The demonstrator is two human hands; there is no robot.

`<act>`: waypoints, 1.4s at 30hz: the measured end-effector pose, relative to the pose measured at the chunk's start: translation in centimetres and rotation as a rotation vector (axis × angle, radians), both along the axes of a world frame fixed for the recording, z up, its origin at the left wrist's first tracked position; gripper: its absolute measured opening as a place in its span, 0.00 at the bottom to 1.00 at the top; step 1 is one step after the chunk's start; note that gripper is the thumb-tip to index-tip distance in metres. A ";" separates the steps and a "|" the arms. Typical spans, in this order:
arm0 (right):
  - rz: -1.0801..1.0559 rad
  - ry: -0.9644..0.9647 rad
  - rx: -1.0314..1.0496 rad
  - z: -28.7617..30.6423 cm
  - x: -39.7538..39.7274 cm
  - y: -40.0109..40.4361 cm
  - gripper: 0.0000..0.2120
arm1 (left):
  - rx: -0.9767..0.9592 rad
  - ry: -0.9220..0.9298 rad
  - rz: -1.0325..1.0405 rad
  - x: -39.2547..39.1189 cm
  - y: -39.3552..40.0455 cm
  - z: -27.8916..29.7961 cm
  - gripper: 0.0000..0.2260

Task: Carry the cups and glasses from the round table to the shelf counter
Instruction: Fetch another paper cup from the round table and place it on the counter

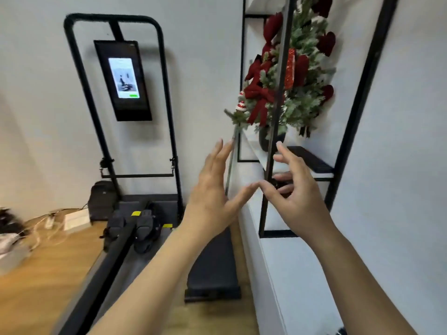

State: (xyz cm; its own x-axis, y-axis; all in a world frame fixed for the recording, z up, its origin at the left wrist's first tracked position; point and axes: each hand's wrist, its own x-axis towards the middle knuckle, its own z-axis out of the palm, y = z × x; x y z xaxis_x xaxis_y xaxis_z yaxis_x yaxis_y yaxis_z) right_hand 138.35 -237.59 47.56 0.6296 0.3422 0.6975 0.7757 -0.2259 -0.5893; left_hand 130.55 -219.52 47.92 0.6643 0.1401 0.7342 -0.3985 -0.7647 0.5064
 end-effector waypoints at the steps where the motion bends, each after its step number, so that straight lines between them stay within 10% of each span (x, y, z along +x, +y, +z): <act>1: 0.050 0.018 -0.021 -0.4 -1.8 1.8 0.37 | 0.009 0.017 0.089 -2.8 1.6 -0.2 0.40; 17: 0.664 -0.083 -0.158 0.4 -39.4 27.6 0.38 | 0.067 0.209 1.078 -53.3 17.2 1.1 0.35; 31: 0.924 -0.189 -0.355 -4.8 -79.5 42.2 0.38 | 0.016 0.641 1.372 -96.2 22.4 -4.2 0.28; 42: 1.137 -0.071 -0.374 -8.7 -93.9 56.1 0.40 | -0.328 0.400 1.399 -110.0 32.8 -10.0 0.35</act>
State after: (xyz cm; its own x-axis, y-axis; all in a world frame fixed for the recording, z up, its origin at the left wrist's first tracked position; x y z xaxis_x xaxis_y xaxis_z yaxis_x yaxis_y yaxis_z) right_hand 44.45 -181.46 38.83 -0.2007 0.8665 0.4572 0.6700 0.4618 -0.5812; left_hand 20.50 -186.72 37.92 0.0001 0.9364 0.3508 0.7465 -0.2335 0.6231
